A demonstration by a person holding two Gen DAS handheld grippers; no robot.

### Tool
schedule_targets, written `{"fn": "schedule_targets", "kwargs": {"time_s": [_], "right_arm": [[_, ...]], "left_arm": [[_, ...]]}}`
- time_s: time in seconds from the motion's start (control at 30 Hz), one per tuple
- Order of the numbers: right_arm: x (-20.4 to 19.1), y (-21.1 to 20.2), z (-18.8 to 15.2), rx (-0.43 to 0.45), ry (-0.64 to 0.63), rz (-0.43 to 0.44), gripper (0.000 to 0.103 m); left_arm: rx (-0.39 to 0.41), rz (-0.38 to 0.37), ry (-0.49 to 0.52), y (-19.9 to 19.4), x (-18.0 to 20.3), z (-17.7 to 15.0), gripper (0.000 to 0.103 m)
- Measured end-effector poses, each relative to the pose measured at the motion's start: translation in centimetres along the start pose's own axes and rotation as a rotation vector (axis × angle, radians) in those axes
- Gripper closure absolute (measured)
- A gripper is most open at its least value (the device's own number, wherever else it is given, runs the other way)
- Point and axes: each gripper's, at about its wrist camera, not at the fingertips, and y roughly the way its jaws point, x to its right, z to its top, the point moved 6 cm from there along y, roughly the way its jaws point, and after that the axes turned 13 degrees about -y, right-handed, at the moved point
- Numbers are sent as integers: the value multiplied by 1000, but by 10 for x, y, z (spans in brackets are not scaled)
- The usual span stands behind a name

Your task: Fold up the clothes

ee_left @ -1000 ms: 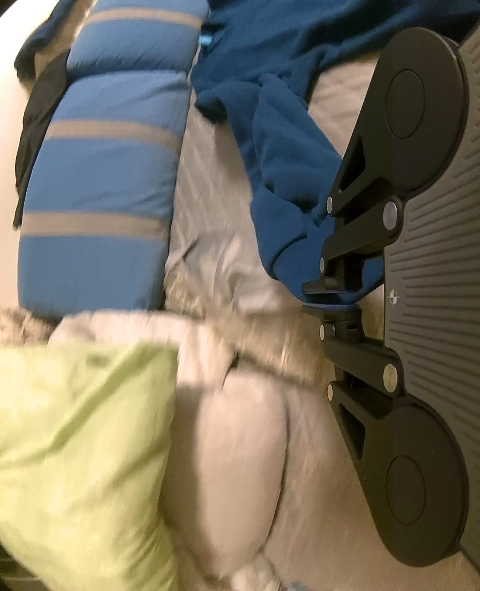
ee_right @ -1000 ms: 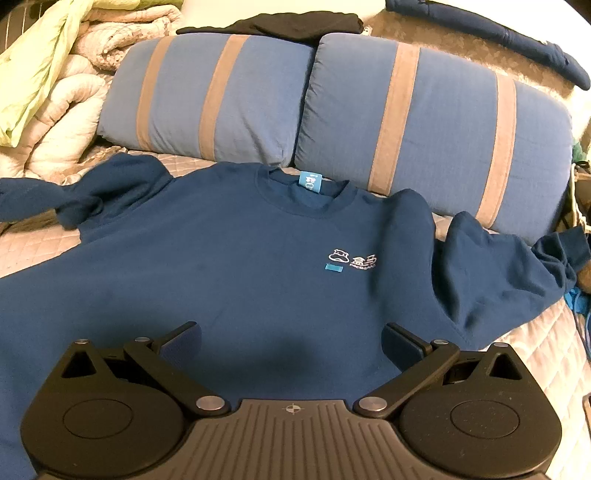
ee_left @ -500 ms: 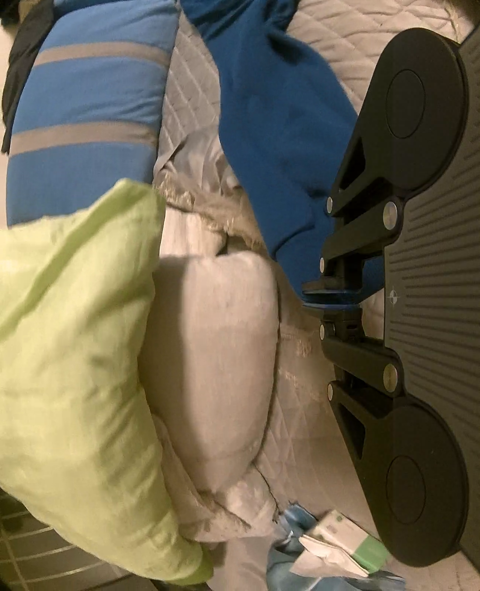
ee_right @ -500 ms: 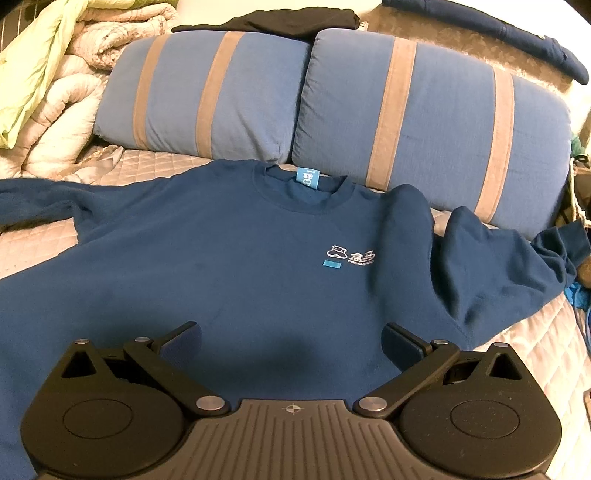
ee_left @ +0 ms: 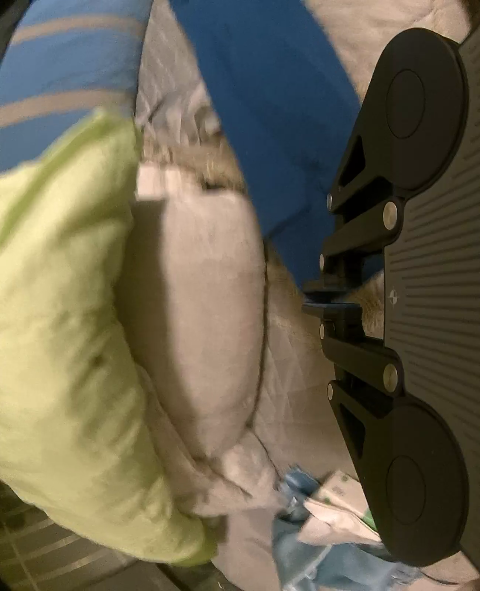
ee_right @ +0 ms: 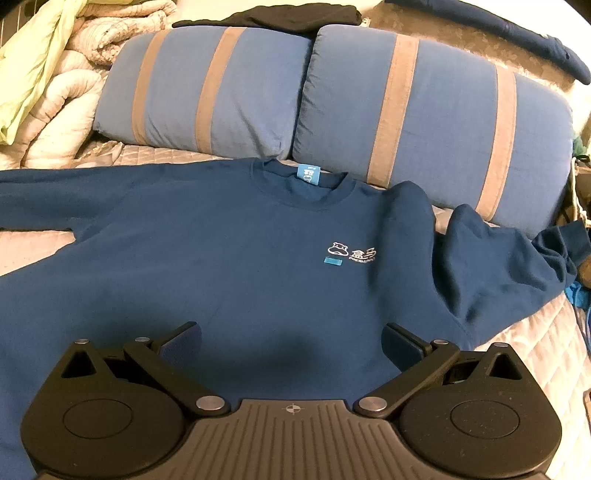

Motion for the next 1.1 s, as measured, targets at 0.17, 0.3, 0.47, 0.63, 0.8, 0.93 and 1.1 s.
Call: {"fn": "schedule_targets", "kwargs": {"time_s": [0.17,0.3,0.47,0.63,0.8,0.93,1.1], "right_arm": [[-1,-1,0,0,-9,-10,0],[0,-1,-1,4,1,-15,0],[-1,0,-1,9,-6,-22,0],[1,-2,-2,15,4,-26,0],[1,-4,-2,20,8,-41,0],[6,-7,-3,34,33,-55,0],[22,-14,-8,49,103,-66,0]], "left_arm": [[-64,7,-11,16,5,-15,90],[-20,-80,-29,-8,24,-18,61],[51,-251,-19,-53,74,-23,38],[95,-452,-32,-105,139,-31,35],[113,-612,-48,-151,205,-40,34],[107,-712,-31,-181,256,-50,34],[91,-806,46,-209,312,-78,34]]}}
